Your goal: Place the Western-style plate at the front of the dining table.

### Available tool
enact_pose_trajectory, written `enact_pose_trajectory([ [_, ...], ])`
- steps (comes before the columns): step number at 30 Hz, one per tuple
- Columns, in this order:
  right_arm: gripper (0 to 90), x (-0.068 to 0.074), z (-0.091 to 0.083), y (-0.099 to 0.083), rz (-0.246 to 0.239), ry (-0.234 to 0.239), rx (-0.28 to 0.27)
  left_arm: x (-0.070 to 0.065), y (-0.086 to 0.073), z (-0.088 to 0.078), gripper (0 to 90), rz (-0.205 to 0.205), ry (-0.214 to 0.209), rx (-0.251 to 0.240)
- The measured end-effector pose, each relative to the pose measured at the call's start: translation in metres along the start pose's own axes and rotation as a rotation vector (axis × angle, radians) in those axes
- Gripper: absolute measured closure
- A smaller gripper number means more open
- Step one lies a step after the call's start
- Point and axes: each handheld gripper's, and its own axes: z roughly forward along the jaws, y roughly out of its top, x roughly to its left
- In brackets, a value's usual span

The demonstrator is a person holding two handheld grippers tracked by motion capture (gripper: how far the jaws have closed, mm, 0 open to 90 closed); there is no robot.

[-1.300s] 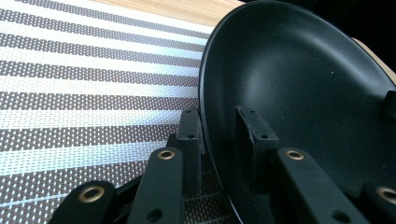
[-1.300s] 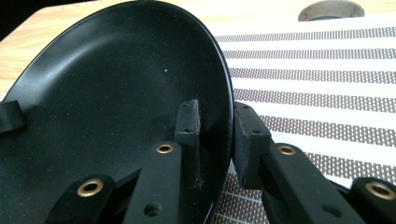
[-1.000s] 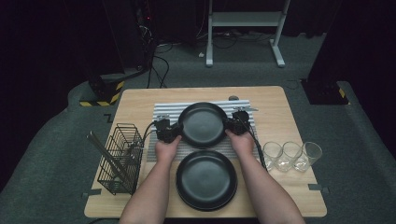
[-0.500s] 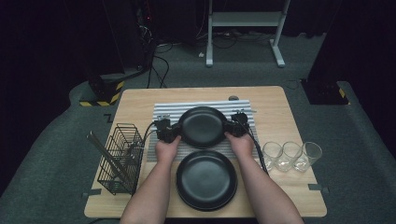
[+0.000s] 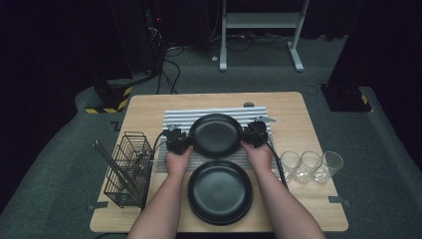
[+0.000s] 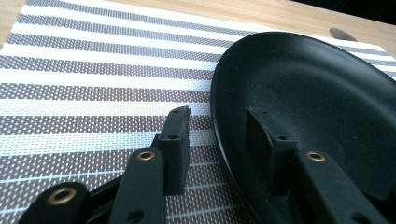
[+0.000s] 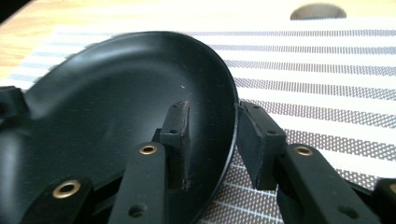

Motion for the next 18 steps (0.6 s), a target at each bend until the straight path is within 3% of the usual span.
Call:
enact_pose_trajectory([
  [5,61.9,0.013,-0.016,-0.003,-0.028,0.014,-0.017,-0.007,0.003,-0.014,59.2,0.019,-0.022,-0.037],
  [9,61.2,0.020,-0.023,-0.006,-0.043,0.010,-0.023,-0.017,0.003,-0.026,59.2,0.073,-0.026,-0.050],
  [18,58.5,0.035,-0.044,-0.023,-0.089,-0.013,-0.049,-0.028,-0.005,-0.048,62.5,0.139,-0.041,-0.068],
])
